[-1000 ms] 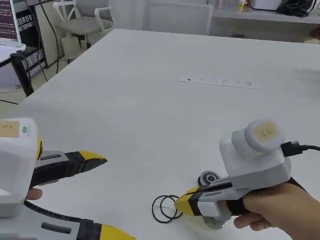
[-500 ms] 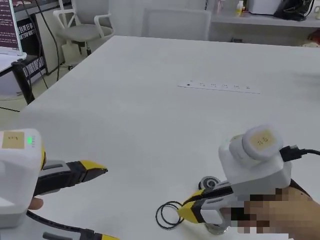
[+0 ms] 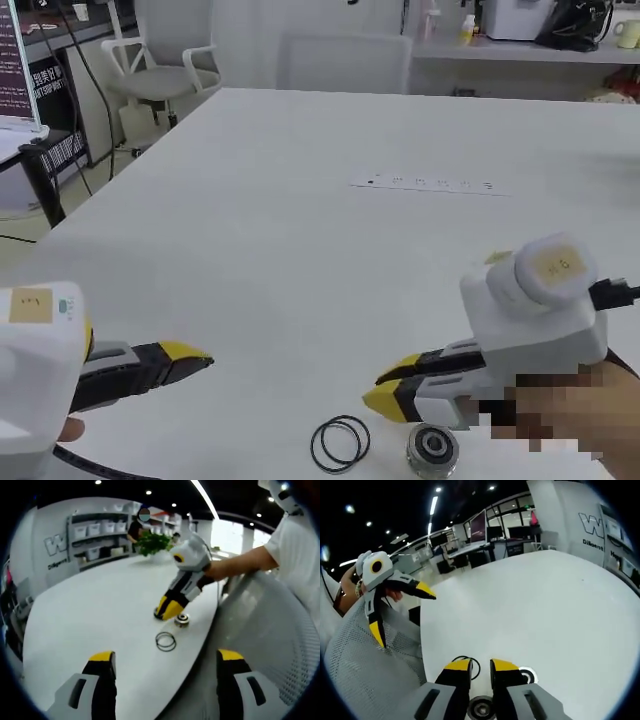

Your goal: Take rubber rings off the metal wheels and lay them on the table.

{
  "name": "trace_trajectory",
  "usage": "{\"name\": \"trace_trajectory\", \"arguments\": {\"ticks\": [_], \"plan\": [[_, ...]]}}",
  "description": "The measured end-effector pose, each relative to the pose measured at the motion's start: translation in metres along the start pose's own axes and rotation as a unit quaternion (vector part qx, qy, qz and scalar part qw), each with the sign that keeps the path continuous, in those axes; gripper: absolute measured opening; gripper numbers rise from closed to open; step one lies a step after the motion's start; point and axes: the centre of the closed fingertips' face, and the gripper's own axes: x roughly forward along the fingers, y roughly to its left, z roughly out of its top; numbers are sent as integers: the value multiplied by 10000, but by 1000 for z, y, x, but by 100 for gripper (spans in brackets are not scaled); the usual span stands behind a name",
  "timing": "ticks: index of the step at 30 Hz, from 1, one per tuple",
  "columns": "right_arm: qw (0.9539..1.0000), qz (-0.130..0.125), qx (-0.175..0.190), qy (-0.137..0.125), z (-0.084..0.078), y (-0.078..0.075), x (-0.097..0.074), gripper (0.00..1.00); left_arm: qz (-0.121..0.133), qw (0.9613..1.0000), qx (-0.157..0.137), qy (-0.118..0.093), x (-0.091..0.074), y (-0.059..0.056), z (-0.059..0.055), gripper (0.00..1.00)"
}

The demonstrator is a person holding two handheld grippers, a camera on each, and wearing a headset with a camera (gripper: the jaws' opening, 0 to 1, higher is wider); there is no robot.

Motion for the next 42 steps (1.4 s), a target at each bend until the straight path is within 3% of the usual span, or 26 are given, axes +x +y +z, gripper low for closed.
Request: {"name": "trace_trajectory", "arguments": {"ticks": [6,9,15,18,22,28,33,38,42], "plan": [[9981,-42,179,-591,19,-12,-16,17,-7,9999,-42,-114,-1,0,4,84],[9971,-106,164,-736,21,-18,-21,17,2,9999,10,-123,-1,0,5,83],[9976,-279,88,-623,7,-33,-24,18,12,9995,38,-303,-3,0,14,83],[9975,-337,87,-610,4,-36,-27,18,86,9984,180,-525,-8,2,28,83],[9971,-389,101,-647,2,-40,-31,18,84,9975,261,-657,-11,2,45,84],[9977,-454,152,-474,-16,-50,-32,17,-9,9935,613,-958,-12,5,87,83],[9976,-516,268,-380,-29,-59,-36,17,25,9899,1065,-933,0,16,110,79],[9970,-536,394,-393,-34,-64,-40,18,-259,9843,1304,-1164,15,10,139,76],[9968,-536,436,-392,-35,-67,-41,18,-343,9809,1585,-1077,29,9,151,74]]}}
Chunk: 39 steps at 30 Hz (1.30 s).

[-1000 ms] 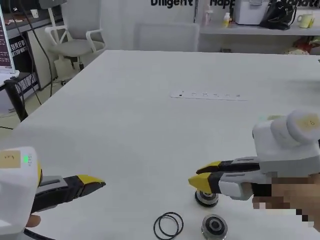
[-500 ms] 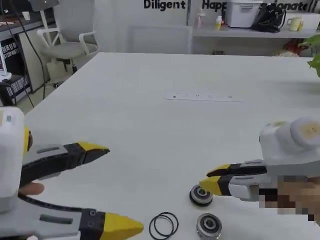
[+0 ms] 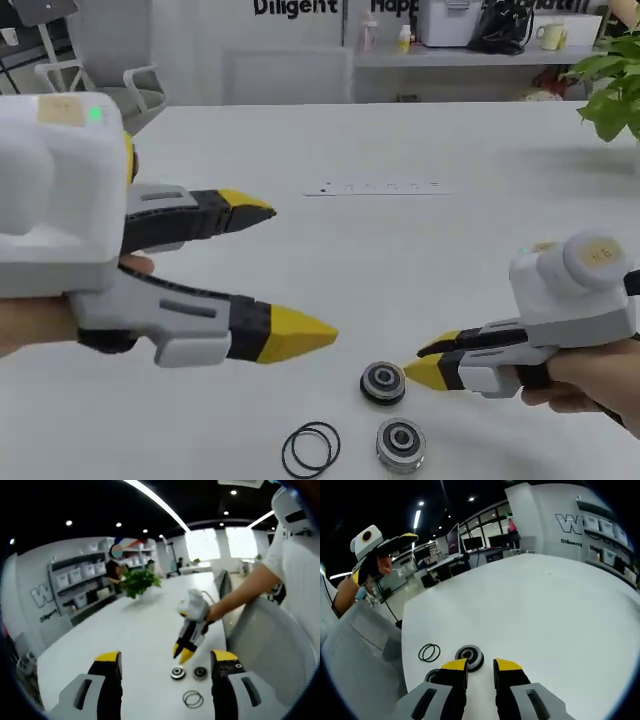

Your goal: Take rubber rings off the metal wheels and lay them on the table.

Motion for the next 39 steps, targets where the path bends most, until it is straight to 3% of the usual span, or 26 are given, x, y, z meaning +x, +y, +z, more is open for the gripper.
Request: {"name": "trace_trajectory", "arguments": {"ticks": [4,7,12,15,18,22,25,29,31,39], "plan": [[9999,33,-52,124,-6,-1,2,18,-123,9998,124,-116,18,6,11,72],[9996,100,-87,248,-11,1,4,18,-216,9990,-80,-380,39,11,17,68],[9986,159,-277,430,-17,7,8,18,-141,9990,-39,-414,68,18,10,60],[9972,168,-421,590,-23,8,11,19,-40,9996,-124,-269,86,25,-3,56],[9963,185,-512,660,-25,10,11,19,-69,9998,-107,-142,99,25,-19,55],[9958,195,-561,696,-26,10,12,19,-95,9996,-259,-101,104,21,-37,53],[9960,206,-541,687,-26,11,13,19,-115,9991,-410,-16,104,16,-57,51],[9963,218,-515,649,-25,11,14,20,-304,9974,-490,425,106,5,-88,49],[9966,220,-505,615,-23,12,14,20,-338,9971,-438,528,111,1,-96,48],[9966,213,-514,600,-23,13,15,21,-558,9952,-339,734,119,-15,-112,38]]}}
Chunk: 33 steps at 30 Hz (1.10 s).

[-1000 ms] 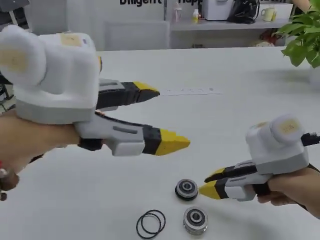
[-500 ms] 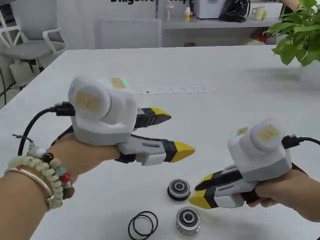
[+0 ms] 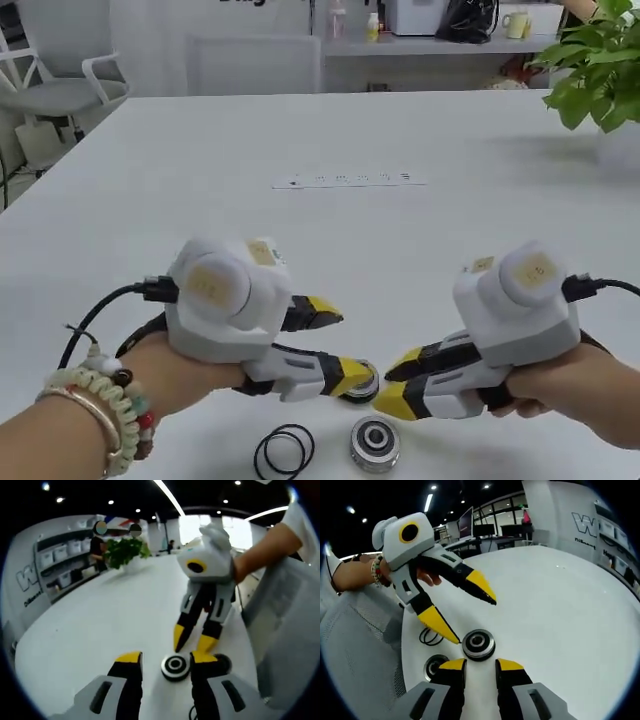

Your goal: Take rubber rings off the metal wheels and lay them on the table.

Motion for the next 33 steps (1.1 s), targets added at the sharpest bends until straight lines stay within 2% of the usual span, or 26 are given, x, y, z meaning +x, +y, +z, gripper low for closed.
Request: {"name": "trace_trajectory", "arguments": {"ticks": [6,15,17,18,20,33], "plan": [[9999,-24,-27,-102,6,1,2,23,51,9999,0,124,5,0,-13,24],[9998,-55,-159,-101,7,1,5,25,-64,9998,-158,135,11,-8,-16,19],[9997,-67,-207,-106,8,2,6,25,-70,9995,-32,300,12,-10,-22,18],[9997,-74,-226,-104,8,2,6,25,-70,9997,-79,234,12,-10,-20,17],[9995,-109,-296,-100,8,1,6,25,-129,9994,-204,263,12,-13,-20,15],[9985,-79,-548,-36,6,2,6,17,-47,9996,-233,174,12,-11,-20,15]]}}
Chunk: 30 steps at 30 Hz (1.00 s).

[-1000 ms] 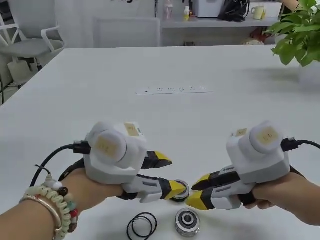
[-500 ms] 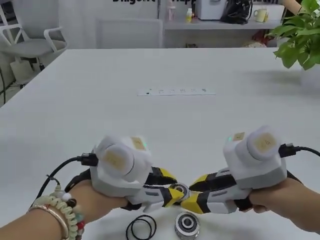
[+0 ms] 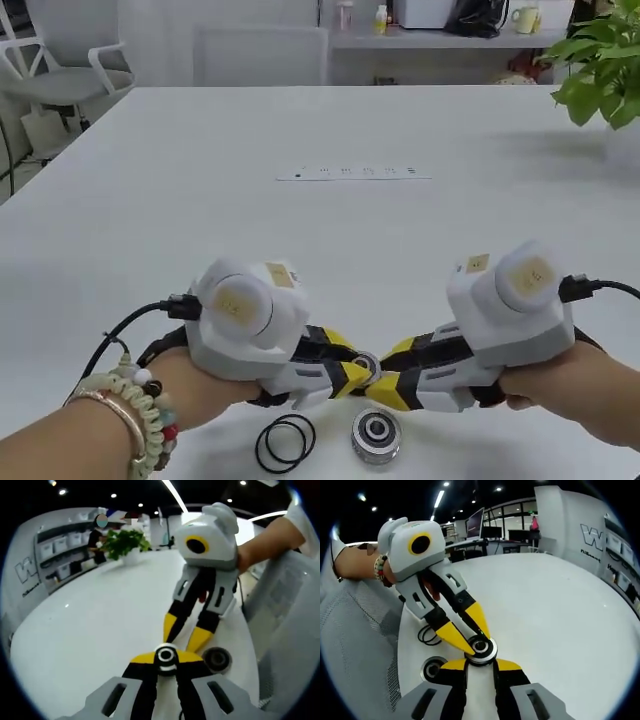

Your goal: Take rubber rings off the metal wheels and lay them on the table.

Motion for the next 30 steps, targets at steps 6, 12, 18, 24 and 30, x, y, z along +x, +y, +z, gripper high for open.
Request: {"name": "trace_trajectory", "arguments": {"ticks": [6,12,18,24,30], "plan": [[10000,-48,-15,15,1,0,1,20,28,10000,-21,-7,0,1,0,15],[9993,-125,-347,6,4,1,5,23,33,10000,-31,-26,0,1,0,15],[9993,-83,-350,65,2,0,1,20,31,10000,-29,-28,0,1,0,14],[9990,-79,-428,98,1,-1,-1,14,67,10000,-51,-22,0,2,-1,14],[9982,-116,-564,142,-2,-2,-3,0,103,9999,-100,-19,0,4,-2,14]]}}
